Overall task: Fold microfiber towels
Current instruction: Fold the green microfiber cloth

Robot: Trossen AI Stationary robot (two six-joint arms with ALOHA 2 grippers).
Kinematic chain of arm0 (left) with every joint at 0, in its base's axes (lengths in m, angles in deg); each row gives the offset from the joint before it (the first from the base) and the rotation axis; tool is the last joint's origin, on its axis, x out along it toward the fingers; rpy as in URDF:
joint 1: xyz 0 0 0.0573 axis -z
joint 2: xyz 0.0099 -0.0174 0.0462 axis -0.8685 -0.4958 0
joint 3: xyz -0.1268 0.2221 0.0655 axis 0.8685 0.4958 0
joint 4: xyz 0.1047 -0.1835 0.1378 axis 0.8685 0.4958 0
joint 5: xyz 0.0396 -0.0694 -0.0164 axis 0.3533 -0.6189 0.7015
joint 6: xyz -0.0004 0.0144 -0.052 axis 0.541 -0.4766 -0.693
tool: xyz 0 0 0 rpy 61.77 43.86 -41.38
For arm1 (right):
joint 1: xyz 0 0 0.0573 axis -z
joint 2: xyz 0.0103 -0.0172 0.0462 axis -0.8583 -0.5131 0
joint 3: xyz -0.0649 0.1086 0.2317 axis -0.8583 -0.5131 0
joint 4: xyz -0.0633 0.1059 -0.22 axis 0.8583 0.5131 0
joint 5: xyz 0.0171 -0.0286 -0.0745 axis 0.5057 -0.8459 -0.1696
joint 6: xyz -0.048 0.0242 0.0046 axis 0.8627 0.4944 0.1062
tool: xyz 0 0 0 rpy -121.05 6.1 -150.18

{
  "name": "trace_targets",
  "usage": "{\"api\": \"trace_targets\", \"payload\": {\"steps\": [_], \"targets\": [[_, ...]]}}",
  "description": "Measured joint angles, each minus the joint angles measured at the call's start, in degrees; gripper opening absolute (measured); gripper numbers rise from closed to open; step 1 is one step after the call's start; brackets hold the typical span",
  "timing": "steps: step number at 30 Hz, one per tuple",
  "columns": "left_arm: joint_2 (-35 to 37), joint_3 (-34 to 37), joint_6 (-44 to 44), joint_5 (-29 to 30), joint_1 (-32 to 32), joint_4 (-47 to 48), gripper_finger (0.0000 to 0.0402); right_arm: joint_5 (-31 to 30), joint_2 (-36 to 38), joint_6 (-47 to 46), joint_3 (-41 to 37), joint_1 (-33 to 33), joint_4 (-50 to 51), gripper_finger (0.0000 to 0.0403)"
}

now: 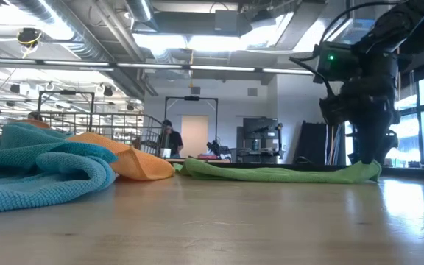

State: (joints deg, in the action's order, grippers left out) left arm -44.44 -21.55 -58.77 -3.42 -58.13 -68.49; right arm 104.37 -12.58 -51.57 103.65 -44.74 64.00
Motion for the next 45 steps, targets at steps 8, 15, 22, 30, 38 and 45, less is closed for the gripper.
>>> {"api": "trace_targets", "payload": {"steps": [8,15,22,30,38,45], "targets": [[-1.35,0.00,0.00,1.83,-0.07,-0.01,0.0014,13.94,0.01,-10.53,-0.10,1.79,-13.75,0.0108],[-1.84,0.00,0.00,2.49,-0.04,-0.16,0.0014,15.23,0.01,-16.21,-0.10,4.47,-14.59,0.0028],[-1.86,0.00,0.41,2.48,0.00,-1.65,0.0014,16.88,0.01,-24.85,-0.10,9.18,-23.25,0.0012],[-1.90,-3.03,8.15,3.90,-0.09,-1.33,0.0014,11.64,0.03,-38.90,-0.10,14.18,-38.77,0.0015],[-2.01,-3.89,10.95,9.19,-1.29,-0.59,0.0014,-3.34,0.08,-43.51,-0.08,16.83,-42.10,0.0006],[-2.03,-3.89,10.88,9.18,-1.27,3.09,0.0014,-9.03,0.08,-38.44,-0.08,18.67,-37.29,0.0048]]}}
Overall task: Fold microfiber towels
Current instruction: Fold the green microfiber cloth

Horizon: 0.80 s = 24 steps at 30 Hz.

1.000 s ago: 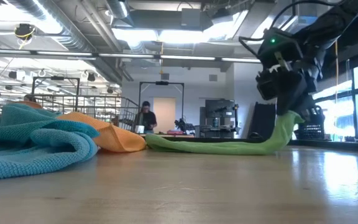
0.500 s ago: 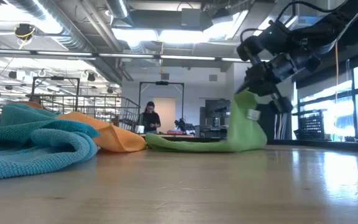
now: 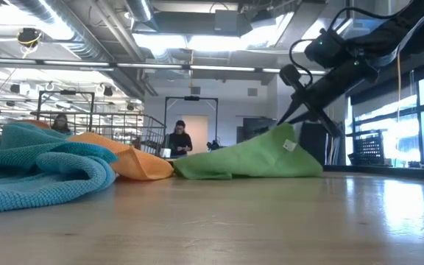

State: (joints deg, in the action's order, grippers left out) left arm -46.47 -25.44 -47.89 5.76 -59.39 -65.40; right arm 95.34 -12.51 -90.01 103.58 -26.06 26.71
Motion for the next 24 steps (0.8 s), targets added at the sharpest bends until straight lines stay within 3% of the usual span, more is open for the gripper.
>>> {"api": "trace_targets", "payload": {"steps": [9,16,24], "targets": [[0.00,0.00,0.04,-0.64,-0.02,6.04,0.0014,6.88,0.00,10.74,0.17,0.10,-4.02,0.0113],[-3.29,-0.02,0.11,-9.29,-0.87,9.06,0.0014,5.58,0.00,17.75,3.20,0.47,-3.98,0.0122],[-16.22,-0.04,1.38,-22.20,-5.43,6.28,0.0014,4.29,0.00,18.31,3.80,1.68,-2.30,0.0123]]}}
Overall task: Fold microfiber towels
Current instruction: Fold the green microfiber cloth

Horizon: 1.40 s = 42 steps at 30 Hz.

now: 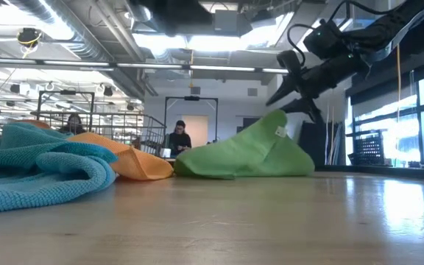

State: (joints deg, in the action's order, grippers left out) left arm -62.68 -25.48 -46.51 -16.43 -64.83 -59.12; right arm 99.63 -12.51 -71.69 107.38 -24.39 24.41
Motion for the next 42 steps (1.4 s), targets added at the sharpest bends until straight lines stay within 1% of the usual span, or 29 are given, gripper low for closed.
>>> {"api": "trace_targets", "payload": {"steps": [3,6,8,9,11,15,18,26,37,38,39,41,42], "targets": [[-5.55,0.00,1.79,-2.65,-0.36,-0.43,0.0014,-0.01,0.00,0.53,0.00,-0.01,1.93,0.0123],[-10.98,0.04,4.19,-5.51,-0.38,-0.48,0.0014,-1.18,0.00,1.74,0.00,0.00,2.85,0.0123],[-14.37,0.04,4.69,-8.26,-0.29,-1.20,0.0014,-2.43,0.00,2.85,0.00,0.09,3.50,0.0123],[-15.74,0.04,4.71,-8.73,-0.07,-1.19,0.0014,-2.89,0.00,3.31,0.00,0.10,3.62,0.0123],[-17.80,0.05,4.72,-8.32,0.52,-1.20,0.0014,-3.31,0.00,4.46,0.00,0.19,3.63,0.0123],[-19.56,0.09,5.70,-4.08,1.80,-1.67,0.0014,-3.33,0.00,4.46,0.00,0.35,3.60,0.0123],[-21.03,0.09,7.98,-2.38,2.28,-1.62,0.0014,-3.34,0.00,4.56,0.00,0.35,3.58,0.0123],[-26.41,0.11,12.15,-2.18,2.33,-2.12,0.0014,-3.32,0.00,4.51,-0.02,0.35,3.56,0.0123],[-29.11,0.14,25.33,-1.99,2.44,-2.66,0.0014,-3.28,0.00,3.13,-0.04,0.35,3.54,0.0123],[-29.79,0.10,26.36,-1.97,2.44,-3.90,0.0014,-3.28,0.00,3.13,-0.04,0.35,3.54,0.0123],[-30.39,-0.10,27.28,-1.83,2.44,-4.70,0.0015,-3.28,0.00,3.13,-0.04,0.35,3.54,0.0123],[-30.66,0.17,28.56,-0.59,2.45,-3.03,0.0022,-3.21,0.00,2.85,-0.04,0.35,3.46,0.0123],[-31.27,0.12,28.60,0.46,2.48,-4.37,0.0027,-3.22,0.00,2.77,-0.04,0.35,3.47,0.0123]]}}
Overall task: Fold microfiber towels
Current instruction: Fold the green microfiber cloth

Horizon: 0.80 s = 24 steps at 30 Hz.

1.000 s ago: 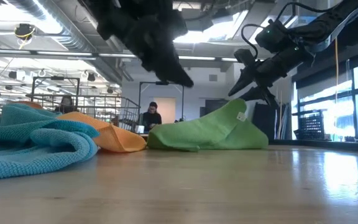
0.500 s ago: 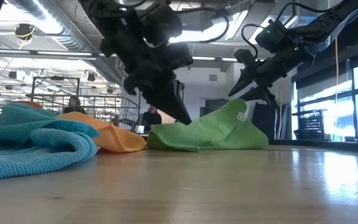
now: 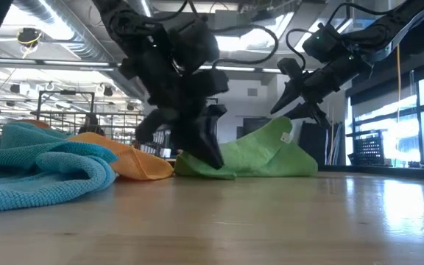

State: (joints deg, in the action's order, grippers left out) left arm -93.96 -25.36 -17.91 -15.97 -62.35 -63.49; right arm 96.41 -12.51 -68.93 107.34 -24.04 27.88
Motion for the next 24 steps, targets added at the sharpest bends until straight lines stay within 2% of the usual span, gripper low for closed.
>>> {"api": "trace_targets", "payload": {"steps": [8,11,16,24], "targets": [[-1.76,-1.28,-0.05,4.58,-0.04,1.92,0.0082,1.05,0.00,-0.05,-0.02,-0.02,-0.36,0.0123],[-3.41,-3.30,-1.05,3.79,-0.42,2.04,0.0094,1.36,0.00,-0.04,-0.02,-0.02,-0.43,0.0123],[-6.25,-5.42,-3.88,3.25,-0.70,3.49,0.0097,2.59,0.00,-0.02,-0.04,-0.02,-0.75,0.0123],[-6.76,-7.12,-7.87,4.89,-0.72,4.26,0.0089,3.66,0.00,0.10,-0.04,0.00,-0.52,0.0123]]}}
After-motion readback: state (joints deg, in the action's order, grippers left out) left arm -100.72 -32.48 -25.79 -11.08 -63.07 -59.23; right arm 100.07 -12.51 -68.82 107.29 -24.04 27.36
